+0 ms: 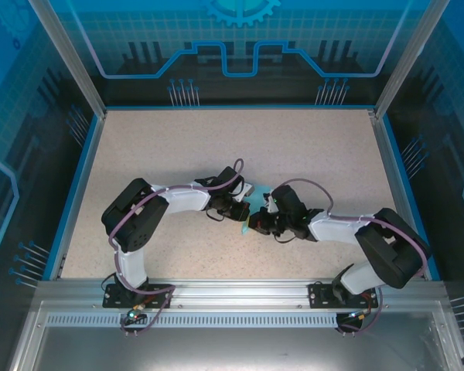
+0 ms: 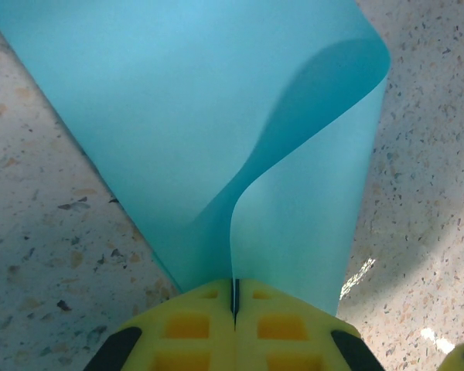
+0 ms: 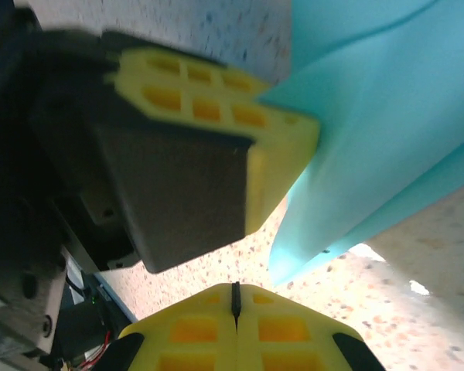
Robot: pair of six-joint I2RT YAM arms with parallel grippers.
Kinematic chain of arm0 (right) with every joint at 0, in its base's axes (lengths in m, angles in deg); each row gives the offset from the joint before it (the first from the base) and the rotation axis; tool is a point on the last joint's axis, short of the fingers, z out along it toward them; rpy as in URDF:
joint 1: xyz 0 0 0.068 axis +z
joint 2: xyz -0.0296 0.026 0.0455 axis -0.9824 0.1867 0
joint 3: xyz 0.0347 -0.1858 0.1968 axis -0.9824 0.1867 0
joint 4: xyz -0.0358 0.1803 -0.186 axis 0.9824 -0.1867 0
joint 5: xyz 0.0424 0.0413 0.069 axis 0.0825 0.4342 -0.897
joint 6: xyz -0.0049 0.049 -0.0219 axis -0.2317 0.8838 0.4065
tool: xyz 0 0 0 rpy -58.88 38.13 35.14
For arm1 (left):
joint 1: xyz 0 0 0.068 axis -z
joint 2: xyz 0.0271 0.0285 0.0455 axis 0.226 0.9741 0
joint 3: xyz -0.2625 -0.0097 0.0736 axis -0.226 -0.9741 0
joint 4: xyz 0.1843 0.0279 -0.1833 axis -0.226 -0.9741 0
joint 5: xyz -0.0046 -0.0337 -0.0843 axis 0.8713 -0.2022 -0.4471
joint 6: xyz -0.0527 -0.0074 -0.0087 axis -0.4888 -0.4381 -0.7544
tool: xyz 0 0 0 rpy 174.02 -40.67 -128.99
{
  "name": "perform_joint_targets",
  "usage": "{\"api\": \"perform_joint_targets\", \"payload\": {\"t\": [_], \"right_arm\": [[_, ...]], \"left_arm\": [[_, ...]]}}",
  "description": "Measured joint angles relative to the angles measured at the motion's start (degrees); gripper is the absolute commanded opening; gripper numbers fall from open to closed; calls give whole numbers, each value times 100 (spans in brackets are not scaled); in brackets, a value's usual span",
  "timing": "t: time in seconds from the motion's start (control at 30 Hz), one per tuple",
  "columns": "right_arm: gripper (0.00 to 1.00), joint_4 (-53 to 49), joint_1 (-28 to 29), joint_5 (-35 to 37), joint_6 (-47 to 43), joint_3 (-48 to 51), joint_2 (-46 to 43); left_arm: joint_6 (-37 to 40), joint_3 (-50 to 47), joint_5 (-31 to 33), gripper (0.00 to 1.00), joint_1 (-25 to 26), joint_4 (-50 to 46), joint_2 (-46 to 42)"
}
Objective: Fold a paper plane with a square sheet of paper (pick it up from the middle)
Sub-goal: Third fold the triangle at the center of the table.
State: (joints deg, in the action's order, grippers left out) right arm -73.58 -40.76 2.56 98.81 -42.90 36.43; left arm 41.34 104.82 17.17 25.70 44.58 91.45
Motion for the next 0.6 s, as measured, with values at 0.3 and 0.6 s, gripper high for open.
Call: {"api": "perform_joint_targets", "payload": {"t": [0.3,0.6], "right_arm": [[0,442,129,87,186,74,260],[0,483,15,111,197,387,227]], "left_arm": [[79,0,-2,0,-4,0,0],[83,0,-42,0,-20,-7,0]]}}
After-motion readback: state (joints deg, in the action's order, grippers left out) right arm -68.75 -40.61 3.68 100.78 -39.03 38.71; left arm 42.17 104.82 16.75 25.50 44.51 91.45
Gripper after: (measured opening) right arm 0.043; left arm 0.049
